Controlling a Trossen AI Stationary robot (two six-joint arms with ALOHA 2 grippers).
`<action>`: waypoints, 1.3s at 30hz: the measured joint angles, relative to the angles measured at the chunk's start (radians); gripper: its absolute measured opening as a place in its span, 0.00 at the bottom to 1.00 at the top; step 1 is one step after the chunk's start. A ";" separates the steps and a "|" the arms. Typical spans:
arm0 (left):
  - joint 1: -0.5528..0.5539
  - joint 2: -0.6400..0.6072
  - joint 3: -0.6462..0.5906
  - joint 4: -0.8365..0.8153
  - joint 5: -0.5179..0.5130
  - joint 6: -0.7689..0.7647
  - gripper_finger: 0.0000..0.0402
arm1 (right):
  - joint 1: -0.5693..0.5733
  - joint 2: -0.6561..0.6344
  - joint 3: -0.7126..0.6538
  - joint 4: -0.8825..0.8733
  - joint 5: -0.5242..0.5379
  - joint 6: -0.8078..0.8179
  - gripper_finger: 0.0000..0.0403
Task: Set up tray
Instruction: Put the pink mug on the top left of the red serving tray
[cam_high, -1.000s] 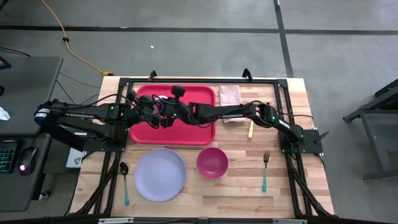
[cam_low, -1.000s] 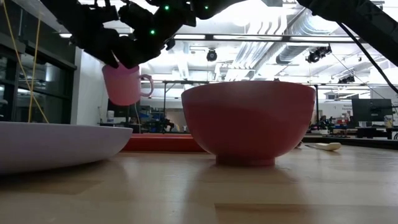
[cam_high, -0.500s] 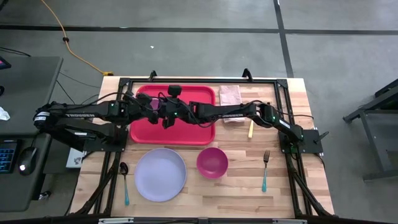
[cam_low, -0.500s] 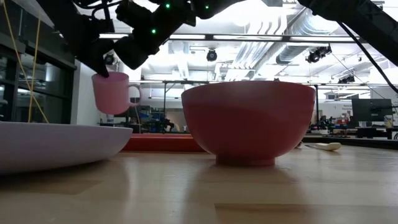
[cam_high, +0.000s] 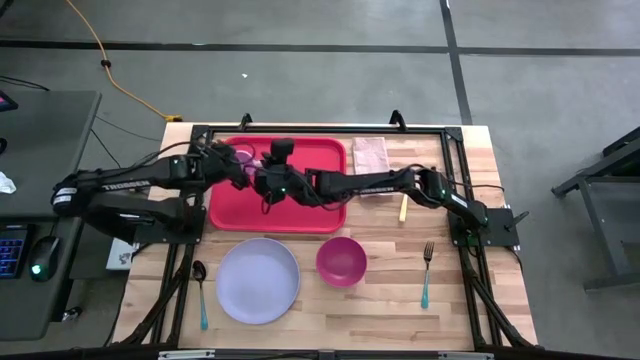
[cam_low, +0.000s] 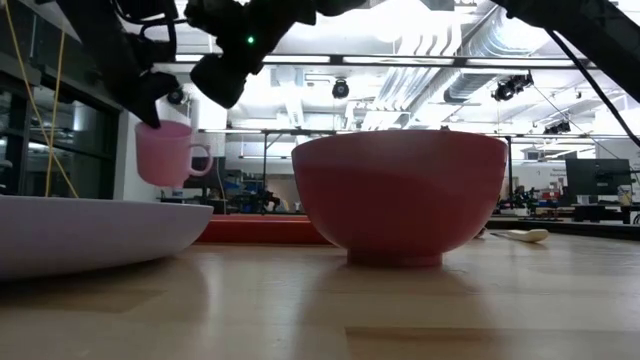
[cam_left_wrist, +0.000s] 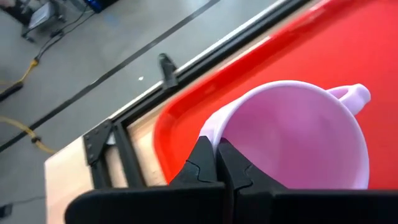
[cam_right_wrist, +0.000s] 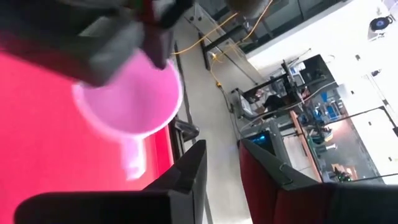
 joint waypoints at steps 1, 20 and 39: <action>0.016 -0.007 0.000 -0.004 0.000 0.000 0.03 | 0.003 -0.001 0.000 -0.006 0.002 0.000 0.18; 0.316 -0.080 0.000 0.016 0.137 0.050 0.03 | 0.004 -0.064 0.000 -0.380 0.057 0.344 0.18; 0.589 -0.079 0.000 0.045 0.379 0.015 0.03 | -0.015 -0.149 0.000 -0.550 -0.020 0.592 0.18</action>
